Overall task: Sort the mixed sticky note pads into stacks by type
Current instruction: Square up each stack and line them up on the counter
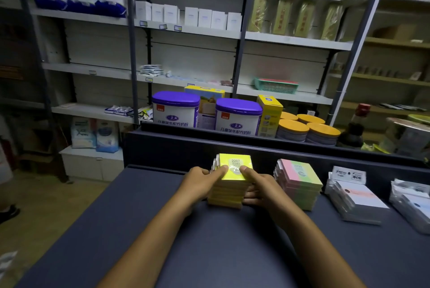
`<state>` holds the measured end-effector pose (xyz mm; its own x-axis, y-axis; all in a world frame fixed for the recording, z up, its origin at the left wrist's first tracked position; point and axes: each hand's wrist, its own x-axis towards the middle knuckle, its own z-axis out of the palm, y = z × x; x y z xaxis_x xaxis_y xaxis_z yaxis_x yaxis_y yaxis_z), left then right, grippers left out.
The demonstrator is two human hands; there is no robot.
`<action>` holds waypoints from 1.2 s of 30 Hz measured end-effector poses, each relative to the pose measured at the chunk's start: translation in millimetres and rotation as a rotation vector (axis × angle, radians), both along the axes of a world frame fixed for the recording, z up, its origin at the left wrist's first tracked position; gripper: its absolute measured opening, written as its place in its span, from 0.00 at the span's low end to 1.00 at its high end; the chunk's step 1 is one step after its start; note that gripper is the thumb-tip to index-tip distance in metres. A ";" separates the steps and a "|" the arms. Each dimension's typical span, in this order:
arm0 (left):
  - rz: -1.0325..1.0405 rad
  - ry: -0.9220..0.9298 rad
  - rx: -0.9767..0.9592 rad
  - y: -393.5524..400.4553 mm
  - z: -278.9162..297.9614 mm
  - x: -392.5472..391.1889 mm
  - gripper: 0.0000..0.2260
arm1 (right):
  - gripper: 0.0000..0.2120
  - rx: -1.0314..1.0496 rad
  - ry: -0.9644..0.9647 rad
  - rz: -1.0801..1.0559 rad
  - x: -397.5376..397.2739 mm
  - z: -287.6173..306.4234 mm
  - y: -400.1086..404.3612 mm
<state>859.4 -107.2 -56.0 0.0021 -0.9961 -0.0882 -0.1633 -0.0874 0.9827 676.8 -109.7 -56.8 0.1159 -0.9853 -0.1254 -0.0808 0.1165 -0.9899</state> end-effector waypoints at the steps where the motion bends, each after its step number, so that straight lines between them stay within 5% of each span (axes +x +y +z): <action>1: 0.010 0.018 -0.007 1.4 -0.3 0.3 0.22 | 0.21 -0.020 -0.009 0.003 -0.1 -1.0 1.2; 5: -0.018 0.123 -0.107 4.2 -0.9 2.3 0.02 | 0.17 -0.141 -0.074 -0.003 1.7 -2.6 5.9; 7: -0.105 0.172 -0.191 2.0 -2.0 4.1 0.10 | 0.23 -0.244 -0.010 0.013 -0.1 -2.4 8.6; 13: -0.217 -0.117 -0.272 -4.3 -15.0 9.6 0.43 | 0.41 -0.453 0.362 0.124 -8.7 -8.7 16.0; 19: -0.275 -0.134 -0.220 -2.7 -21.2 2.5 0.49 | 0.50 -0.402 0.302 0.186 -4.3 -17.2 8.9; 26: -0.246 -0.139 -0.266 -4.9 -22.8 -2.6 0.43 | 0.36 -0.500 0.211 0.178 3.2 -22.9 9.0; 30: -0.225 -0.148 -0.316 -7.4 -23.8 -0.2 0.44 | 0.37 -0.513 0.203 0.158 1.6 -23.9 3.6; 36: -0.249 -0.161 -0.354 -13.0 -33.1 0.9 0.33 | 0.33 -0.591 0.274 0.181 4.2 -25.6 4.7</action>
<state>860.4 -120.2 -89.1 -0.2549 -0.9369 0.2392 -0.2898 0.3100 0.9055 681.0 -105.0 -82.4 0.3262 -0.8653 0.3806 -0.3055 -0.4775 -0.8238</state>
